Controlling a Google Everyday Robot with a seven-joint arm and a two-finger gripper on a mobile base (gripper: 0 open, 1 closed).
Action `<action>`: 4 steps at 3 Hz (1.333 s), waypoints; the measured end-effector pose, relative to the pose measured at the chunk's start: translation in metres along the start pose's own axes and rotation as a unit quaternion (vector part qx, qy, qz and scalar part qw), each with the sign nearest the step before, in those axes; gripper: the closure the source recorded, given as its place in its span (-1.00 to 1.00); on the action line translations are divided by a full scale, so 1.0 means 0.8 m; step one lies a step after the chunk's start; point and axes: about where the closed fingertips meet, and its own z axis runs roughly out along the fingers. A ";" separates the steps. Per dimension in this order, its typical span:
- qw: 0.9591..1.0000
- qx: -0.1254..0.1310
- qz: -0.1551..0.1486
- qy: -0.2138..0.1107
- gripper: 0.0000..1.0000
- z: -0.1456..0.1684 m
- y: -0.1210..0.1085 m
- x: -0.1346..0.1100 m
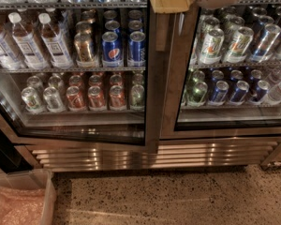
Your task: Open left fridge door
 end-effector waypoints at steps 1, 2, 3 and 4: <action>1.000 0.009 0.000 0.004 -0.26 -0.006 0.001 0.000; 0.997 0.069 0.006 0.018 -0.42 -0.049 -0.004 0.003; 0.992 0.125 0.011 0.029 -0.65 -0.097 -0.001 0.000; 0.988 0.150 0.013 0.029 -1.00 -0.126 0.007 -0.003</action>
Offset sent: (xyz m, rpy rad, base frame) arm -0.0427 -0.0802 0.0418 -0.0911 -0.0828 -0.3167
